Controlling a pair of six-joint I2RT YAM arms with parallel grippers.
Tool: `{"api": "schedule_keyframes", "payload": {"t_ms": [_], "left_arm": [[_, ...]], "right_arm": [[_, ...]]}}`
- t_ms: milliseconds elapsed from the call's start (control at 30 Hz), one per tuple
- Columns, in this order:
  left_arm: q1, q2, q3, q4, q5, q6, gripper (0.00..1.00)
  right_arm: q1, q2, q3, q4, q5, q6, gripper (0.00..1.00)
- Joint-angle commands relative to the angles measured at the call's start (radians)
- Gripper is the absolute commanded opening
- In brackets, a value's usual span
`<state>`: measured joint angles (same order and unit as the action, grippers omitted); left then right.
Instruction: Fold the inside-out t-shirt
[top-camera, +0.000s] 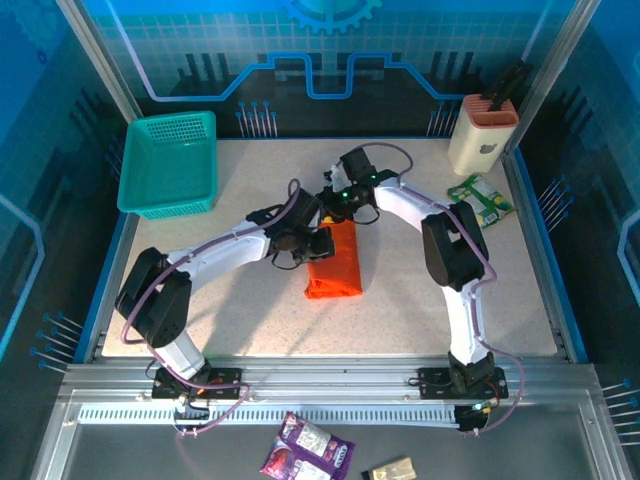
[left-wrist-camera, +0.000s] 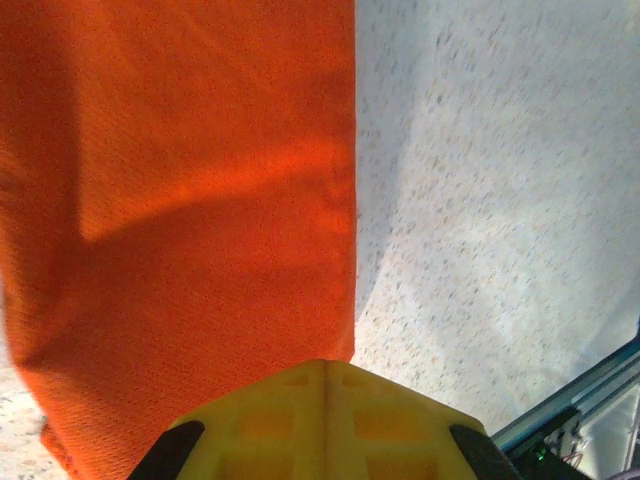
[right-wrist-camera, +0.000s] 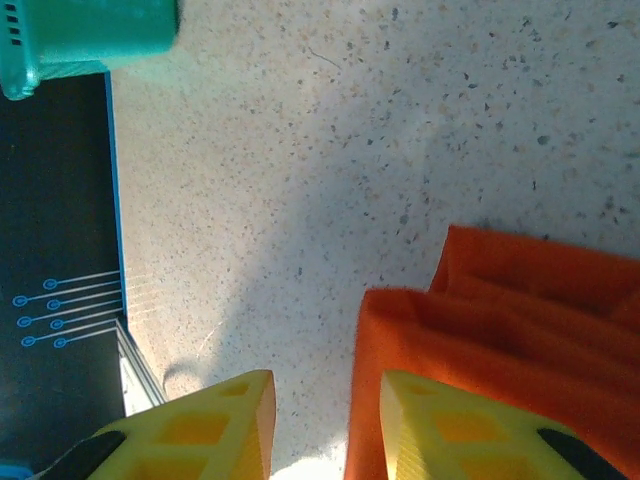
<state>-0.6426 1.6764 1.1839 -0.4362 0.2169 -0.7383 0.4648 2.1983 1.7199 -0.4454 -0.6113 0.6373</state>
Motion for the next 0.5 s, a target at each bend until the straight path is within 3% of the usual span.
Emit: {"api": "schedule_keyframes", "payload": {"t_ms": [0, 233, 467], "left_arm": [[-0.017, 0.034, -0.078, -0.002, 0.047, -0.046, 0.05], [-0.012, 0.027, -0.286, 0.091, 0.057, -0.093, 0.04], [0.103, 0.017, -0.296, 0.015, -0.010, 0.015, 0.04]], "right_arm": [[-0.016, 0.090, 0.092, -0.083, -0.107, -0.058, 0.33], [-0.077, 0.094, 0.055, -0.137, 0.017, -0.073, 0.32], [-0.134, -0.077, -0.247, -0.118, 0.090, -0.081, 0.31]]}}
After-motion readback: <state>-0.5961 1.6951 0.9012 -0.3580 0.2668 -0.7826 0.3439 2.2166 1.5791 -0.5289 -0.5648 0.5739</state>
